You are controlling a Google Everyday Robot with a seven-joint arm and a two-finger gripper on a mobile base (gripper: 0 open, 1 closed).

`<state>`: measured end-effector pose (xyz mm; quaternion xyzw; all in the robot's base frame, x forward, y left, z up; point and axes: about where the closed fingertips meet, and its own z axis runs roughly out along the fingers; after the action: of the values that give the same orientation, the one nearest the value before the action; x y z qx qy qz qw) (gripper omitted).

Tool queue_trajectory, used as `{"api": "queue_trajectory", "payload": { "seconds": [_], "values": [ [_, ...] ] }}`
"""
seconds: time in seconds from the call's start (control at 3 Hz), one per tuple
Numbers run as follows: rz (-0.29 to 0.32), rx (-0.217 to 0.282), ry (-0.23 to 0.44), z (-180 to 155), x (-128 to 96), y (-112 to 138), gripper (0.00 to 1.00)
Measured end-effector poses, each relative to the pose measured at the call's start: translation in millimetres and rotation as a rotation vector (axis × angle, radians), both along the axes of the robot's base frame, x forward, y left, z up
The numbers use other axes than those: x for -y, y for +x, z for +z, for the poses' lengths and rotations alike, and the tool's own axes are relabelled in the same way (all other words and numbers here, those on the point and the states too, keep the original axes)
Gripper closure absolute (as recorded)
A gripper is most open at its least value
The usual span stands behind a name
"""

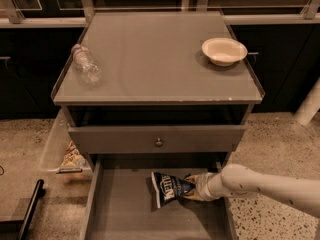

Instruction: Place blue chip bag into middle drawer

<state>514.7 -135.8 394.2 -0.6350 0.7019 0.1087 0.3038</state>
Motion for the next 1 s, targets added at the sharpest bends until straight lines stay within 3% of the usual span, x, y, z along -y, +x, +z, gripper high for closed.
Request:
{"api": "queue_trajectory", "payload": {
  "seconds": [0.33, 1.0],
  "values": [
    [0.008, 0.007, 0.077, 0.7, -18.8, 2.2, 1.00],
    [0.013, 0.010, 0.085, 2.2, -23.3, 2.3, 0.58]
  ]
}}
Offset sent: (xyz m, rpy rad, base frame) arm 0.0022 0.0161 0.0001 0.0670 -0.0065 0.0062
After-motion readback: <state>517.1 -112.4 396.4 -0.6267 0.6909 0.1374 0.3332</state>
